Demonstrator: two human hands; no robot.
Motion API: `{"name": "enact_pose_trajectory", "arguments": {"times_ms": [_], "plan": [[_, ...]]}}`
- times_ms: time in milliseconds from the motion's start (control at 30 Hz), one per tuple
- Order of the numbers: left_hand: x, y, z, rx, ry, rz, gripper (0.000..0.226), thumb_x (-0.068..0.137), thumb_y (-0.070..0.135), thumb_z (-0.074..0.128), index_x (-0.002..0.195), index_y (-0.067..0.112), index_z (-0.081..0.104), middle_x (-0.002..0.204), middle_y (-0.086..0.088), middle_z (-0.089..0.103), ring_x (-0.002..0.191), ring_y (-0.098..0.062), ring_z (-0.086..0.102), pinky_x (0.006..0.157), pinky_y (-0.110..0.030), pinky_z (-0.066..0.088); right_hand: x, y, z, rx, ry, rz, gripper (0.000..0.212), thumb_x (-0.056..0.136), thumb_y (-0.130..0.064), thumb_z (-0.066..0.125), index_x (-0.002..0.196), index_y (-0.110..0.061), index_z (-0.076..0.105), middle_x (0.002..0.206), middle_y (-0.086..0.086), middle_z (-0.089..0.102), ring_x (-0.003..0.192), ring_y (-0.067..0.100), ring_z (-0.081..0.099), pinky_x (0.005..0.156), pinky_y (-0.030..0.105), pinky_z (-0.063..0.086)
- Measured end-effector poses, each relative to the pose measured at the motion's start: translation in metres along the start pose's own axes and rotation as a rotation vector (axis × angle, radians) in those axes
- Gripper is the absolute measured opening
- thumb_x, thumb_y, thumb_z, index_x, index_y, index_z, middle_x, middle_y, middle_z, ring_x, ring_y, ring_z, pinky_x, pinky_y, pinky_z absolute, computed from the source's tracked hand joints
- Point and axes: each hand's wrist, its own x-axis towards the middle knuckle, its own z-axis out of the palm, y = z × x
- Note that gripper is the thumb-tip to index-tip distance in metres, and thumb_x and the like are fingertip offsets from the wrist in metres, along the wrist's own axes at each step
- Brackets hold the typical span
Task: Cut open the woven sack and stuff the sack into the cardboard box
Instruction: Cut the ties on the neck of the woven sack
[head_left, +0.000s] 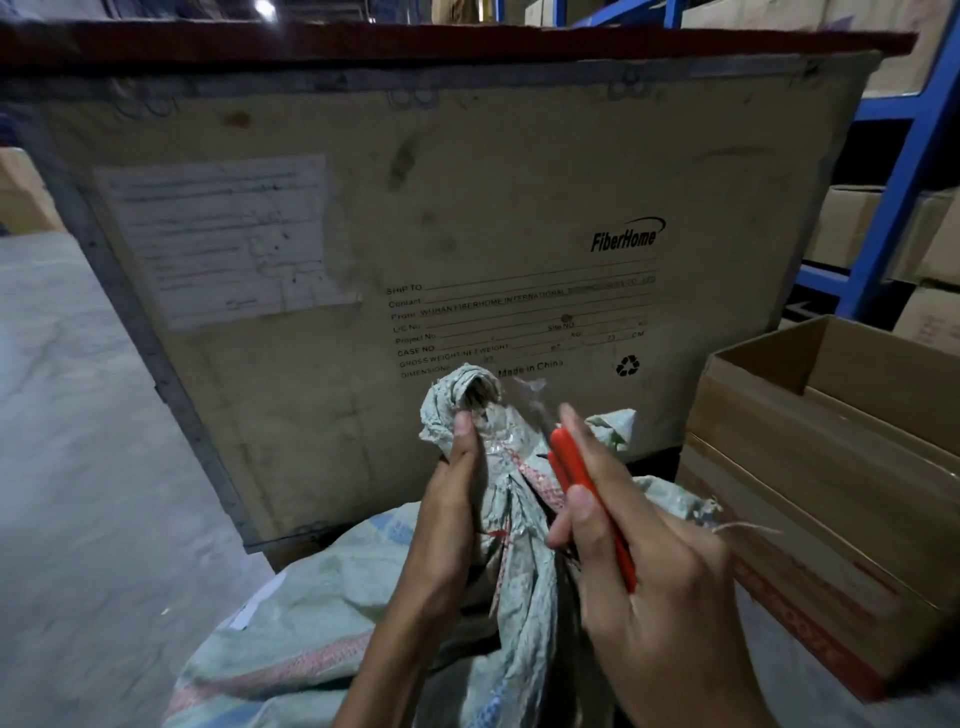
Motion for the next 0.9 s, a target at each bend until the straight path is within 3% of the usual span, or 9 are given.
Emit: {"name": "enact_pose_trajectory", "arguments": {"times_ms": [100,167,267,367,567,633,700,800,900], "plan": [[-0.011,0.01,0.006,-0.105,-0.037,-0.012,0.057,0.106,0.043,0.026,0.065,0.039,0.065,0.048,0.031,0.063,0.045,0.024,0.057,0.046,0.001,0.043,-0.005,-0.002,0.007,-0.015,-0.067,-0.011,0.048,0.101,-0.039,0.039,0.148,-0.043,0.038,0.068,-0.018,0.061,0.061,-0.004,0.059,0.058,0.011,0.045],[-0.014,0.017,0.01,-0.1,-0.028,-0.023,0.05,0.107,0.04,0.024,0.072,0.037,0.06,0.04,0.03,0.058,0.042,0.023,0.056,0.04,0.002,0.04,-0.005,0.0,0.01,-0.027,-0.084,0.009,0.047,0.101,-0.039,0.038,0.148,-0.04,0.04,0.065,-0.019,0.059,0.061,-0.005,0.058,0.058,0.009,0.042],[-0.008,0.008,0.008,-0.122,-0.002,0.009,0.039,0.108,0.04,0.023,0.083,0.033,0.052,0.047,0.032,0.063,0.049,0.023,0.06,0.045,0.001,0.043,-0.004,0.002,0.009,-0.056,-0.118,0.037,0.048,0.1,-0.04,0.038,0.148,-0.039,0.041,0.061,-0.017,0.056,0.06,-0.005,0.056,0.055,0.005,0.036],[-0.012,0.01,0.008,-0.12,-0.046,0.02,0.038,0.108,0.038,0.021,0.081,0.035,0.048,0.043,0.035,0.058,0.046,0.026,0.056,0.043,0.003,0.04,-0.003,0.004,0.009,-0.055,-0.134,0.053,0.048,0.099,-0.041,0.037,0.147,-0.042,0.039,0.06,-0.014,0.057,0.061,0.0,0.058,0.052,0.01,0.039],[-0.001,-0.003,0.002,-0.131,-0.028,0.022,0.03,0.104,0.051,0.028,0.089,0.04,0.052,0.061,0.033,0.068,0.059,0.027,0.061,0.05,0.003,0.044,-0.004,0.002,0.01,-0.091,-0.137,0.041,0.048,0.099,-0.038,0.04,0.146,-0.04,0.042,0.063,-0.016,0.058,0.064,-0.001,0.059,0.054,0.009,0.04],[-0.001,-0.006,0.001,-0.098,0.008,0.024,0.028,0.104,0.05,0.027,0.09,0.041,0.05,0.057,0.039,0.064,0.057,0.029,0.059,0.049,0.004,0.043,-0.003,0.001,0.009,-0.093,-0.159,0.068,0.048,0.099,-0.039,0.039,0.147,-0.042,0.041,0.061,-0.016,0.056,0.065,0.0,0.06,0.053,0.007,0.038],[0.003,-0.01,-0.001,-0.077,0.028,0.011,0.03,0.098,0.062,0.033,0.099,0.041,0.055,0.069,0.042,0.068,0.069,0.028,0.062,0.061,0.003,0.047,-0.002,-0.001,0.007,-0.106,-0.18,0.084,0.048,0.098,-0.041,0.038,0.146,-0.045,0.04,0.057,-0.019,0.052,0.062,0.0,0.059,0.051,0.008,0.036],[0.006,-0.017,-0.006,0.071,0.13,0.021,0.087,0.072,0.096,0.039,0.129,0.035,0.063,0.121,0.023,0.068,0.111,0.006,0.063,0.105,-0.029,0.046,-0.001,-0.006,0.005,-0.165,-0.225,0.117,0.049,0.096,-0.045,0.034,0.145,-0.05,0.036,0.05,-0.024,0.034,0.046,-0.004,0.045,0.046,0.007,0.027],[0.005,-0.019,-0.007,0.219,0.275,0.083,0.089,0.07,0.098,0.034,0.107,0.026,0.07,0.108,0.004,0.073,0.104,-0.016,0.068,0.096,-0.045,0.051,-0.003,-0.008,0.005,-0.207,-0.251,0.154,0.051,0.094,-0.048,0.032,0.146,-0.051,0.035,0.047,-0.021,0.031,0.042,0.0,0.04,0.045,0.015,0.026]]}}
